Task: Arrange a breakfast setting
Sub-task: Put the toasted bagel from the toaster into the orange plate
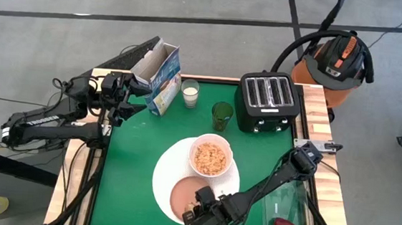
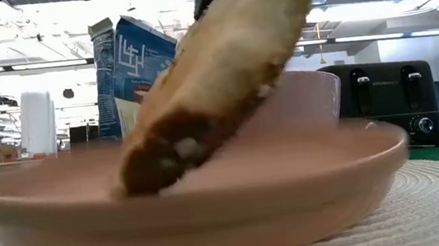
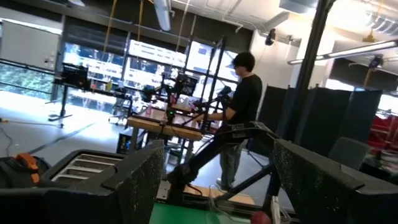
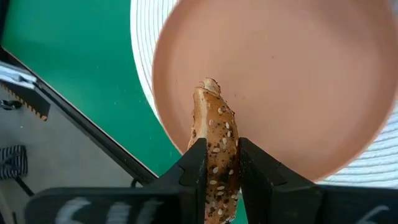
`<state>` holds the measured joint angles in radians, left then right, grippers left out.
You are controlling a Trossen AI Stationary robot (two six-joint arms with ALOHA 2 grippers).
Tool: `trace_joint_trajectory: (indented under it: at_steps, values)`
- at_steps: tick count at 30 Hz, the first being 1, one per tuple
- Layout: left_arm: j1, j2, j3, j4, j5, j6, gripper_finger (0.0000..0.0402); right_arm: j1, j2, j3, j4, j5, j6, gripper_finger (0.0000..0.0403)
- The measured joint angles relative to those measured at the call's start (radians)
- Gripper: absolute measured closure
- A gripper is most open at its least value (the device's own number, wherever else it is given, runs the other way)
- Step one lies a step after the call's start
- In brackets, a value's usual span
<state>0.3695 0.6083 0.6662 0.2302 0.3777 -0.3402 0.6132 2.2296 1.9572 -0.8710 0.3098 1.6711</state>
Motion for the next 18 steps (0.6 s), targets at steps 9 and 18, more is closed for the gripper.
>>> trace_joint_trajectory:
  at_steps: [9,18]
  values:
    - [0.0,0.0,0.0,-0.001,0.01,-0.001,0.0113,-0.021,-0.001,0.0,-0.032,-0.008,-0.03,0.0315]
    - [0.0,0.0,0.0,-0.001,0.01,0.004,0.0113,-0.048,-0.002,0.0,-0.04,-0.02,-0.09,0.0294]
